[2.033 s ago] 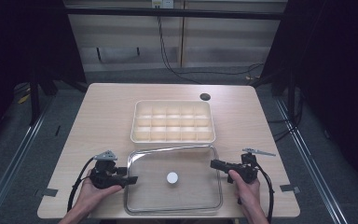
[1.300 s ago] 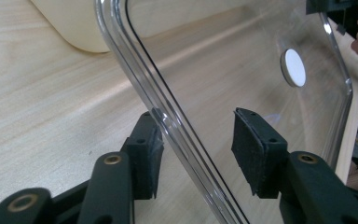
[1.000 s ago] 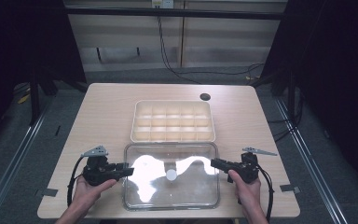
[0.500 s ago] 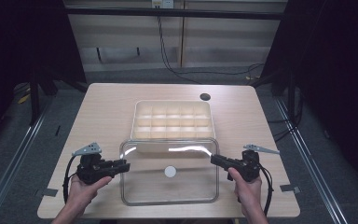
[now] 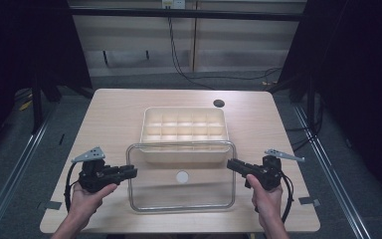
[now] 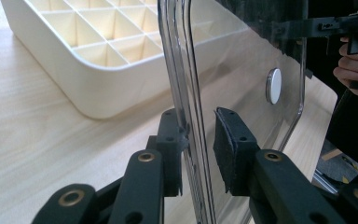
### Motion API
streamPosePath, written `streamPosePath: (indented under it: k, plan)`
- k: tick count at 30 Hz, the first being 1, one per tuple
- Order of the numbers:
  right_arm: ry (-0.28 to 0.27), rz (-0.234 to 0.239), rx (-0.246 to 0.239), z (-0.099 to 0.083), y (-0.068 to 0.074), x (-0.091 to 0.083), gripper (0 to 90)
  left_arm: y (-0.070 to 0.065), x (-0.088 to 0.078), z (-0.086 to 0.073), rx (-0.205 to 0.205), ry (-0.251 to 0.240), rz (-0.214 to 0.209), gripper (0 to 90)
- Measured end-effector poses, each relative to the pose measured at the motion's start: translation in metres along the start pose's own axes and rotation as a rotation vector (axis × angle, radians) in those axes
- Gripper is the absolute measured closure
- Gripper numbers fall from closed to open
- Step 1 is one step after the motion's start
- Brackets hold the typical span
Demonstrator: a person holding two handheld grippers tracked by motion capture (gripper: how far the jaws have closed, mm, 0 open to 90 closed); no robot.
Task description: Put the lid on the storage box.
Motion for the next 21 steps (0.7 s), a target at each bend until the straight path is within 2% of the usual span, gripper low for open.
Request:
streamPosePath:
  k: [11, 21]
  plan:
    - [-0.045, -0.005, 0.01, 0.022, -0.002, 0.003, 71.8, 0.004, 0.004, 0.022, 0.007, -0.041, 0.014, 72.6]
    - [-0.066, 0.005, 0.028, 0.036, -0.003, 0.007, 71.8, 0.009, 0.002, 0.039, 0.016, -0.052, 0.023, 72.4]
Point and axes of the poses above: each handheld gripper's, and its own axes: x roughly forward along the jaws, z roughly out of its top, y roughly to its left, the point moved 2 cm from there along x, roughly forward along the jaws, and after that the axes turned 8 degrees about -z, right-handed, at the moved point
